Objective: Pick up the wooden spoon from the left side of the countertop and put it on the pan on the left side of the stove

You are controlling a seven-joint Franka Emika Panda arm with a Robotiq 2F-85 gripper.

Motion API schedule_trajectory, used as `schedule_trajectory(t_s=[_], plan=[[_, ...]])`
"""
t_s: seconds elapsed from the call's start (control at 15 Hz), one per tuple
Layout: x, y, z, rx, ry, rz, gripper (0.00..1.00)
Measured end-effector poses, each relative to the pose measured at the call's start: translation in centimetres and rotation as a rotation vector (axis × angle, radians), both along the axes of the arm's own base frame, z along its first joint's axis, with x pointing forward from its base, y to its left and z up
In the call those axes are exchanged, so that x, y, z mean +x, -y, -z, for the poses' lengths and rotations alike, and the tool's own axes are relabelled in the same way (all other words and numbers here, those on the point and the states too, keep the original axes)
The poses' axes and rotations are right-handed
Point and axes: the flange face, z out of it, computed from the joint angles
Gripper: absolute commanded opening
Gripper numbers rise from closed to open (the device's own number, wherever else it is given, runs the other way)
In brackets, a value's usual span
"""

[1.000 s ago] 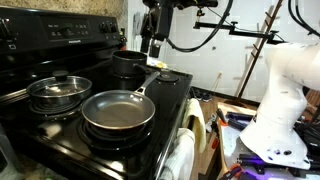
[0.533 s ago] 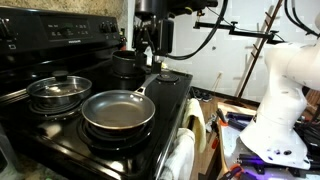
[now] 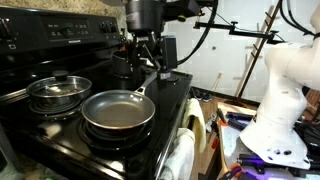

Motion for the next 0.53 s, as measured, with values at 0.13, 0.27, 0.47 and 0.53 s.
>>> schedule_trajectory(t_s=[0.13,0.27,0.47,0.53], plan=[[1.0,-2.4,1.3,-0.013,-0.013,-0.094,1.00],[2.1,-4.8,2.6,-0.032,-0.013,-0.190,1.00],[3.4,-7.7,4.3,-0.050,-0.006,-0.340,1.00],[3.6,-8.6,4.7,-0.041,-0.009,-0.387,1.00]])
